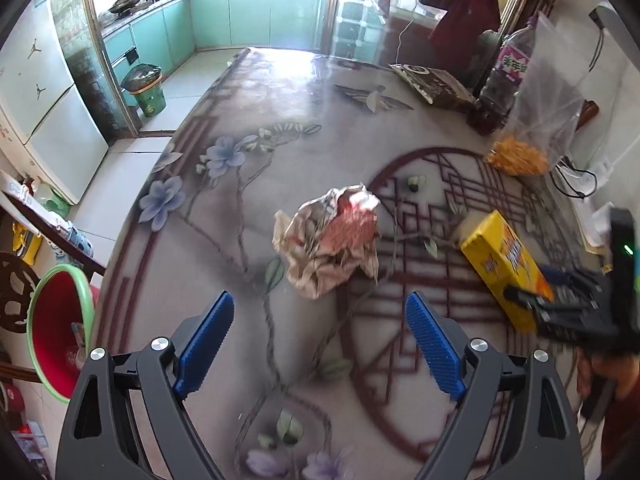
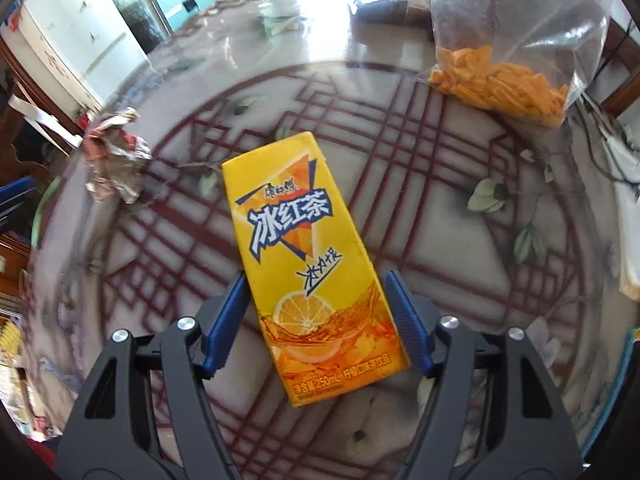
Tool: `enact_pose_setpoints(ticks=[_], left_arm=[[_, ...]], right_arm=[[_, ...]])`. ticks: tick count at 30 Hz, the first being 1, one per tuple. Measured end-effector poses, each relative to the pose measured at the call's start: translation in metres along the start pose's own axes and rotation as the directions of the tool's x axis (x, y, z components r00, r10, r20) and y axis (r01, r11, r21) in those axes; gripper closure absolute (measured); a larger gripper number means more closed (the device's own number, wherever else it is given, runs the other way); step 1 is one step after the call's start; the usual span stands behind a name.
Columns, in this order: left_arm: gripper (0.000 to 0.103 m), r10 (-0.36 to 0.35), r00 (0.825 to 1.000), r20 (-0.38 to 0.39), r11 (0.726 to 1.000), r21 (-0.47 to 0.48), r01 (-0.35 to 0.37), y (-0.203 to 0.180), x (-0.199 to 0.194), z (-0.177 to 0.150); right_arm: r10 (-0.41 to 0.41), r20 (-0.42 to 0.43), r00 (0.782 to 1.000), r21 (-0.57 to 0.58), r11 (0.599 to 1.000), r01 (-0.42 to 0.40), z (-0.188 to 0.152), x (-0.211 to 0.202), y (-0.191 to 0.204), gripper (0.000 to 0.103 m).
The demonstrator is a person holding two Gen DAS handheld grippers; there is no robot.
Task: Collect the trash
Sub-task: 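Grasp crumpled paper with left tool while right tool grasps yellow iced-tea carton, then carry crumpled paper and iced-tea carton from the table over the red bucket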
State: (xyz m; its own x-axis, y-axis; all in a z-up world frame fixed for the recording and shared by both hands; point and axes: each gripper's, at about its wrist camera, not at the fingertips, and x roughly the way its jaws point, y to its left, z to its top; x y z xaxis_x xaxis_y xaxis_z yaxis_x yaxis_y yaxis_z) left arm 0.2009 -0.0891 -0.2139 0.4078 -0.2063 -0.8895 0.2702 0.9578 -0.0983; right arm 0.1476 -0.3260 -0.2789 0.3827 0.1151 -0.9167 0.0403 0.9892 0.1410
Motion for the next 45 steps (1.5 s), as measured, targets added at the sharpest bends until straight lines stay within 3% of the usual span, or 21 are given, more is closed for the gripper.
enact_pose_setpoints(ticks=[9,10,11,14,21,28,35,38,42,45], left_arm=[[0.021,0.028,0.998,-0.059,0.998,-0.059,-0.031,-0.01,0.062,0.038],[0.03,0.031,0.997,-0.068,0.998,-0.058,-0.035,-0.011,0.066,0.039],[0.045,0.033,0.996,-0.079,0.998,-0.055,-0.038,-0.012,0.07,0.039],[0.06,0.008,0.996,-0.091,0.999,-0.045,-0.012,-0.012,0.073,0.038],[0.063,-0.003,1.0,-0.022,0.999,0.051,0.004,-0.019,0.028,0.029],[0.062,-0.018,0.998,0.055,0.992,0.122,0.011,-0.01,-0.04,-0.001],[0.062,-0.006,0.997,0.074,0.991,0.134,-0.004,0.009,-0.078,-0.04],[0.062,0.001,0.997,0.079,0.992,0.129,-0.011,0.019,-0.09,-0.054],[0.062,0.002,0.997,0.073,0.993,0.114,-0.01,0.032,-0.1,-0.068],[0.062,-0.006,0.997,0.079,0.995,0.1,-0.002,0.045,-0.108,-0.074]], right_arm=[[0.135,0.087,0.987,0.189,0.97,-0.15,-0.034,-0.028,-0.003,0.04],[0.136,0.087,0.987,0.204,0.967,-0.151,-0.039,-0.029,-0.004,0.04],[0.133,0.087,0.987,0.218,0.965,-0.149,-0.043,-0.03,-0.004,0.04],[0.139,0.091,0.986,0.267,0.95,-0.159,-0.052,-0.032,-0.009,0.04],[0.181,0.122,0.976,0.356,0.91,-0.214,-0.065,-0.044,-0.005,0.041],[0.222,0.109,0.969,0.367,0.897,-0.247,-0.069,-0.046,0.034,0.042],[0.195,-0.074,0.978,0.314,0.935,-0.163,-0.083,-0.022,0.084,0.038],[0.108,-0.087,0.99,0.257,0.963,-0.082,-0.082,-0.017,0.101,0.023],[0.027,-0.102,0.994,0.213,0.977,-0.005,-0.074,-0.004,0.118,0.023],[-0.088,-0.116,0.989,0.122,0.987,0.102,-0.071,0.008,0.136,0.044]])
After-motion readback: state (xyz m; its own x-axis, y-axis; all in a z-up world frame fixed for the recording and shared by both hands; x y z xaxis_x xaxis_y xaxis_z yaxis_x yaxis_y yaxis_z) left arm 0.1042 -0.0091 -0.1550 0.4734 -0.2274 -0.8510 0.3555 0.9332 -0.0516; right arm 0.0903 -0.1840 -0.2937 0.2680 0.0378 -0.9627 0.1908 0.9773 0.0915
